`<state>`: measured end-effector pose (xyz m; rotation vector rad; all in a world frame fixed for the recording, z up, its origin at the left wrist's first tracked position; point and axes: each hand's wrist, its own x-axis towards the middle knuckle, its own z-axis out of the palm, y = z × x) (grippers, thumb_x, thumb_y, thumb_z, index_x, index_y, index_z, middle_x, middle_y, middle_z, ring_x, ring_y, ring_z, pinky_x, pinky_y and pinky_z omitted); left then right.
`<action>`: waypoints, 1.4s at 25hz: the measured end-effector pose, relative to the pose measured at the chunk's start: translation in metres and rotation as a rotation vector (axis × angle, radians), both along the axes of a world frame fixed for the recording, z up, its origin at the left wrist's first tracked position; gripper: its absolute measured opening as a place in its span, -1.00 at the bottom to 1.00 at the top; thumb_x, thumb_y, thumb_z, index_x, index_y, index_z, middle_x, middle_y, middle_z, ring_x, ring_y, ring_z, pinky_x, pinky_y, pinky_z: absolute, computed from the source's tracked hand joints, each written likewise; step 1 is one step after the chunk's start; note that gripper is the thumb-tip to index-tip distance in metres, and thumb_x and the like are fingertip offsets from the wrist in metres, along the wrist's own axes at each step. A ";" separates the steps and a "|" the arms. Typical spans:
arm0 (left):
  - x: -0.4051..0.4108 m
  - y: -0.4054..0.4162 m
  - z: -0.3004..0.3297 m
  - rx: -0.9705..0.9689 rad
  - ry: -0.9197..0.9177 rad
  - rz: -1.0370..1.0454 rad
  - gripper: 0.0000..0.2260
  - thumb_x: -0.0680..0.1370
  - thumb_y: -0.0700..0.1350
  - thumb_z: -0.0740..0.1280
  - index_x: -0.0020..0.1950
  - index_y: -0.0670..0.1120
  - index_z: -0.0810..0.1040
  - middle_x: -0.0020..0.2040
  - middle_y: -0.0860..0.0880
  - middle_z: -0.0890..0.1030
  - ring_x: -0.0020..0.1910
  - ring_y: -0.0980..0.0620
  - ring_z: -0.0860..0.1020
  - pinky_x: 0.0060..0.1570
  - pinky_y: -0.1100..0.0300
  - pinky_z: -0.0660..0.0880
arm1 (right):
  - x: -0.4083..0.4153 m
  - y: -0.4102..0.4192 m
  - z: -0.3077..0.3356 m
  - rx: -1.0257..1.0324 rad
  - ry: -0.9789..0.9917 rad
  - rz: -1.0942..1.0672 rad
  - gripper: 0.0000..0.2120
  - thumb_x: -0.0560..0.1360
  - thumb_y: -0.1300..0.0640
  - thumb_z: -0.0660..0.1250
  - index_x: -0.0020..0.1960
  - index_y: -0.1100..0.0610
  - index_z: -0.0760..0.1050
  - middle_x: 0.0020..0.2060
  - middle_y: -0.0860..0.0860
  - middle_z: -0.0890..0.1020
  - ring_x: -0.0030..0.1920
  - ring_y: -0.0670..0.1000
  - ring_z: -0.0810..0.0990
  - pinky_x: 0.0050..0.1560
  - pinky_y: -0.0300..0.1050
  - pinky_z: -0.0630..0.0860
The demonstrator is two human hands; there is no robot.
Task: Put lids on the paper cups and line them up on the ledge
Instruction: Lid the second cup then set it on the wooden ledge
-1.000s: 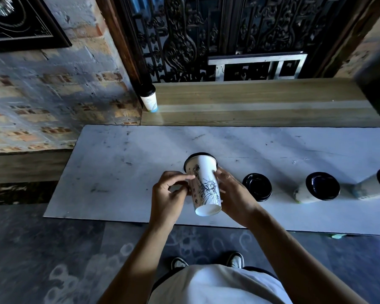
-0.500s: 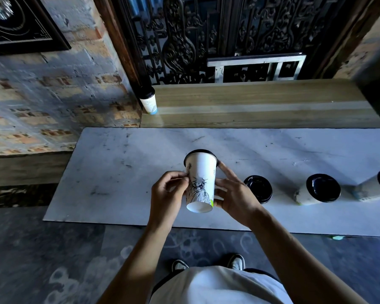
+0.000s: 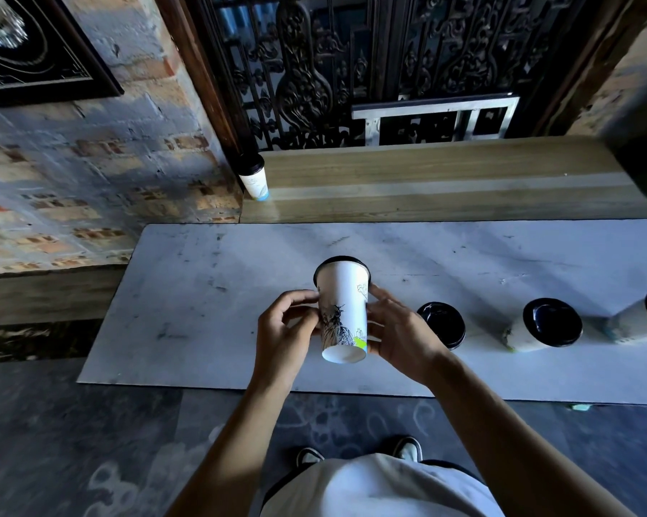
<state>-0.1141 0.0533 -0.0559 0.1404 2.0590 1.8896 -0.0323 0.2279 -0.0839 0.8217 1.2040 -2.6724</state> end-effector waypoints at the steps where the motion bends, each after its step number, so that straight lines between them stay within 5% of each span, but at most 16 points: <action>1: -0.001 -0.001 -0.001 -0.029 0.036 -0.013 -0.76 0.44 -0.23 0.36 -0.02 0.04 0.73 -0.06 -0.02 0.77 -0.07 -0.05 0.72 -0.02 -0.06 0.69 | 0.000 0.001 0.001 0.003 -0.004 -0.005 -0.36 0.44 0.13 0.38 0.51 -0.02 0.39 0.00 0.19 0.59 -0.08 0.16 0.60 -0.09 0.01 0.60; 8: -0.005 -0.002 -0.007 -0.072 0.204 -0.070 -0.60 0.40 -0.37 0.34 -0.01 0.07 0.77 0.07 0.07 0.71 0.09 0.02 0.69 0.11 -0.29 0.63 | -0.003 0.003 0.002 0.008 0.005 -0.026 -0.45 0.44 0.14 0.41 0.43 -0.01 0.49 0.07 0.21 0.56 0.06 0.23 0.52 0.04 0.08 0.50; 13: -0.002 0.001 -0.003 -0.037 0.066 -0.006 -0.69 0.39 -0.27 0.31 -0.08 0.06 0.75 -0.04 0.00 0.76 -0.03 0.00 0.70 0.09 -0.10 0.65 | -0.006 0.005 -0.002 -0.028 -0.010 -0.059 -0.60 0.58 0.15 0.25 0.39 -0.07 0.53 -0.16 0.10 0.65 -0.18 0.11 0.65 -0.12 0.00 0.61; 18: -0.002 0.003 0.004 0.013 -0.009 0.018 -0.97 0.43 -0.08 0.42 -0.18 0.01 0.67 -0.23 0.09 0.73 -0.24 0.18 0.65 -0.09 0.08 0.59 | -0.005 0.009 0.000 -0.006 0.077 -0.013 -0.40 0.50 0.32 0.24 0.44 -0.13 0.46 -0.01 0.21 0.69 -0.14 0.16 0.67 -0.07 0.05 0.63; 22: -0.001 0.004 0.004 0.007 -0.009 0.010 -0.84 0.42 -0.04 0.46 -0.09 -0.10 0.65 -0.22 0.11 0.73 -0.22 0.17 0.66 -0.09 0.04 0.62 | -0.005 0.006 0.000 0.074 0.100 -0.034 -0.39 0.51 0.38 0.29 0.47 -0.06 0.42 0.00 0.25 0.66 -0.01 0.23 0.60 0.13 0.20 0.46; 28: 0.002 0.001 -0.001 0.034 -0.004 0.002 -0.95 0.51 -0.16 0.47 -0.05 -0.05 0.65 -0.14 0.06 0.75 -0.14 0.06 0.68 -0.09 -0.01 0.65 | -0.003 0.002 0.006 0.005 0.063 -0.091 -0.43 0.49 0.34 0.29 0.47 0.05 0.41 0.04 0.25 0.62 -0.01 0.21 0.57 0.05 0.10 0.54; 31: 0.001 0.000 -0.003 0.023 -0.003 -0.008 -0.81 0.60 -0.33 0.38 -0.01 -0.04 0.67 -0.12 0.03 0.77 -0.15 0.03 0.70 -0.13 0.03 0.68 | -0.002 0.000 0.007 -0.035 0.059 -0.085 -0.38 0.44 0.24 0.34 0.50 0.10 0.39 0.16 0.31 0.56 0.09 0.25 0.53 0.16 0.17 0.46; 35: 0.000 0.000 -0.004 0.000 0.034 -0.024 -0.80 0.52 -0.25 0.38 0.02 0.03 0.68 -0.03 0.05 0.77 -0.07 0.04 0.72 -0.10 0.03 0.70 | 0.000 -0.002 0.010 -0.021 0.078 -0.058 -0.52 0.55 0.21 0.32 0.46 0.21 0.43 0.19 0.34 0.55 0.16 0.30 0.47 0.22 0.22 0.40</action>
